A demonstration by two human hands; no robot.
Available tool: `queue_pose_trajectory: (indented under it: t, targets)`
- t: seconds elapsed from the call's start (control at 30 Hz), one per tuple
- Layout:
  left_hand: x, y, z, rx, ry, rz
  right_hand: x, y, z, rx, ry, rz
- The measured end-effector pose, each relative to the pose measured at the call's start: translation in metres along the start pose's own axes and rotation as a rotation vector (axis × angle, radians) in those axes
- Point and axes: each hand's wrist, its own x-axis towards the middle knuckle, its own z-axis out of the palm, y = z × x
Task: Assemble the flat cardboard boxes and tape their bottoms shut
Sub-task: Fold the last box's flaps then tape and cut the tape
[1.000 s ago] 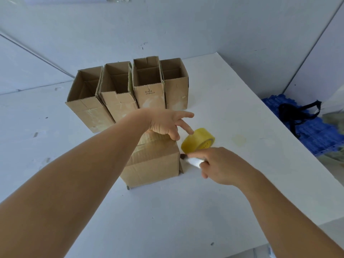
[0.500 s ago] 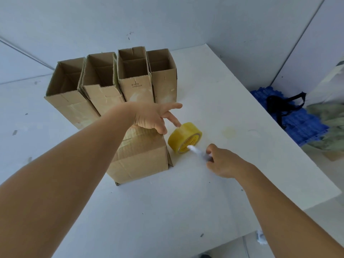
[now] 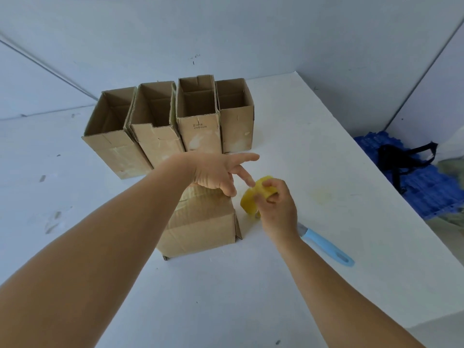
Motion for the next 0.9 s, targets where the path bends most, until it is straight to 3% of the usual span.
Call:
queue_pose_trajectory:
  t: [0.13,0.23,0.47,0.63,0.73,0.9]
  targets:
    - [0.0,0.001,0.0,0.034,-0.014,-0.021,0.019,-0.003,-0.015,-0.228,0.076,-0.191]
    - [0.0,0.002,0.0,0.059,-0.013,-0.032,0.053,-0.009,-0.045,-0.485,0.126,-0.222]
    - [-0.005,-0.001,0.006,0.107,0.099,-0.024,0.085,0.019,-0.074,-0.982,-0.099,-0.264]
    - [-0.016,-0.006,0.021,0.211,0.403,-0.072,0.089,0.034,-0.058,-1.074,-0.327,-0.308]
    - [-0.025,-0.01,0.033,0.228,0.614,-0.133,0.089,0.041,-0.055,-1.057,-0.309,-0.317]
    - [-0.034,-0.015,0.054,0.164,0.835,-0.214,0.089,0.042,-0.051,-0.934,-0.293,-0.236]
